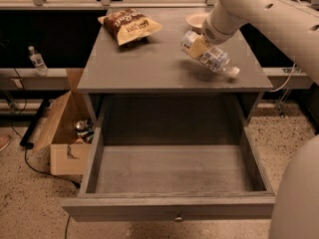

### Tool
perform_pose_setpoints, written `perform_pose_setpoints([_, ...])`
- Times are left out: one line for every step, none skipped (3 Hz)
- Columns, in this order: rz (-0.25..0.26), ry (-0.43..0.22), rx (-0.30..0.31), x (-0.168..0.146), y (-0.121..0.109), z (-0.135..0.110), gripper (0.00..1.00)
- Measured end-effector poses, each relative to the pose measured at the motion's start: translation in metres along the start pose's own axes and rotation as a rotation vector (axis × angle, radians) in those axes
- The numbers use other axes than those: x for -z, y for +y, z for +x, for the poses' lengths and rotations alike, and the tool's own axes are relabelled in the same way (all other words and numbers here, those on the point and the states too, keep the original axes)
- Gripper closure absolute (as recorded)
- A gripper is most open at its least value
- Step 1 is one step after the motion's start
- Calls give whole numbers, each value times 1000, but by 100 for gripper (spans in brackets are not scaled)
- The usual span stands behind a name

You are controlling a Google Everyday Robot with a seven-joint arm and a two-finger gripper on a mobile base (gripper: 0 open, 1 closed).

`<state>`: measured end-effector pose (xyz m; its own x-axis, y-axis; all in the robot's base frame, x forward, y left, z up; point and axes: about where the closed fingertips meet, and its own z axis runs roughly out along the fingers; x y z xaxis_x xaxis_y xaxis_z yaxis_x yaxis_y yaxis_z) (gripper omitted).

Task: Pick blue plastic bottle from top drawer and place on counter

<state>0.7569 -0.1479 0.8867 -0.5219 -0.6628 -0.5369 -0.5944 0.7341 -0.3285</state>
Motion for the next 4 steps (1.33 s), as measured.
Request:
perform_pose_setpoints([-6,-32,-33,-8,-5,-2,84])
perform_pose_setpoints([-15,-55,-54,-16,-10,-9,61])
perform_pose_setpoints([-29,-75,-78,-27,-13,-15,30])
perform_pose_setpoints([-40,-83,-85,-33,-13,-17,7])
